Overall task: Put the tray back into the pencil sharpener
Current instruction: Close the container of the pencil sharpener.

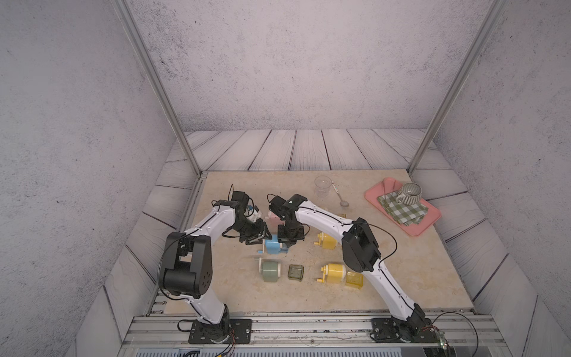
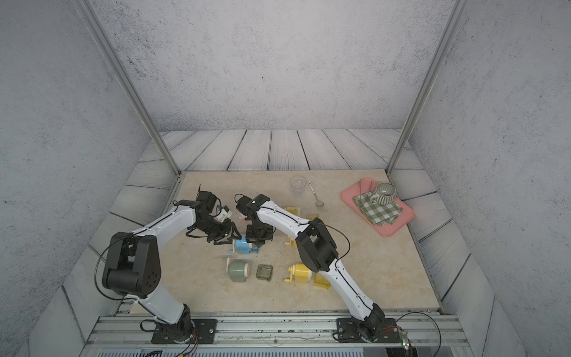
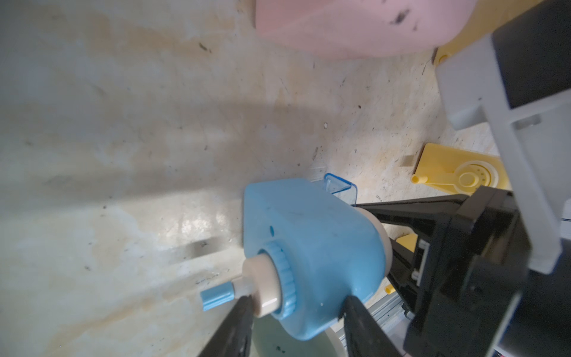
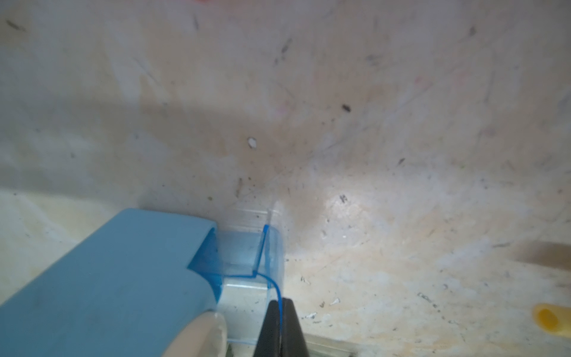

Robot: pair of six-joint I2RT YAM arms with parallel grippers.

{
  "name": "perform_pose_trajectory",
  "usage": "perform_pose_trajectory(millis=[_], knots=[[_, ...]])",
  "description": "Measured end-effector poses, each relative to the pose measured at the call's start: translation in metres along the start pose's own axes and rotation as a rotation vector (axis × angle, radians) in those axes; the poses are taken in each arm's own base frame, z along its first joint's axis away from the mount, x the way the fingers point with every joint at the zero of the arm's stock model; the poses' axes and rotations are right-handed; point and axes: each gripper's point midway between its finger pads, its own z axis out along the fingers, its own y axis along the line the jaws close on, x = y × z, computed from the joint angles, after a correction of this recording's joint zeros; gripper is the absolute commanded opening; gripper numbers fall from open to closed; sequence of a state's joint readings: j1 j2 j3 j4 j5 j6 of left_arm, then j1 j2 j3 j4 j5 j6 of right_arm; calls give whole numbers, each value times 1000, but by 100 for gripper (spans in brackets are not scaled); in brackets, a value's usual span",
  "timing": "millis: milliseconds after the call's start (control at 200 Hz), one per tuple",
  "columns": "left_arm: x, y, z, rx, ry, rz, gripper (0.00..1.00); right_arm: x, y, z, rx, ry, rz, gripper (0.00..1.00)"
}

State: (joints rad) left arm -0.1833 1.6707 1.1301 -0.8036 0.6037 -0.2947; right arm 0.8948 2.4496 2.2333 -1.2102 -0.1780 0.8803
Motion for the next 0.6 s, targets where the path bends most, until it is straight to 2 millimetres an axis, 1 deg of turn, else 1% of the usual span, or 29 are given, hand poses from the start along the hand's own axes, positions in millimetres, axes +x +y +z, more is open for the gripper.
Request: perform_pose_trajectory(millis=[470,500,601], knots=[[0,-1,0,5,3,-1,51,1,6,0,-41,2,-7,3],[0,-1,0,5,3,-1,51,1,6,0,-42,2,-8,3],[0,-1,0,5,4,-1,51,1,7,0,-46,-2,-9,10]])
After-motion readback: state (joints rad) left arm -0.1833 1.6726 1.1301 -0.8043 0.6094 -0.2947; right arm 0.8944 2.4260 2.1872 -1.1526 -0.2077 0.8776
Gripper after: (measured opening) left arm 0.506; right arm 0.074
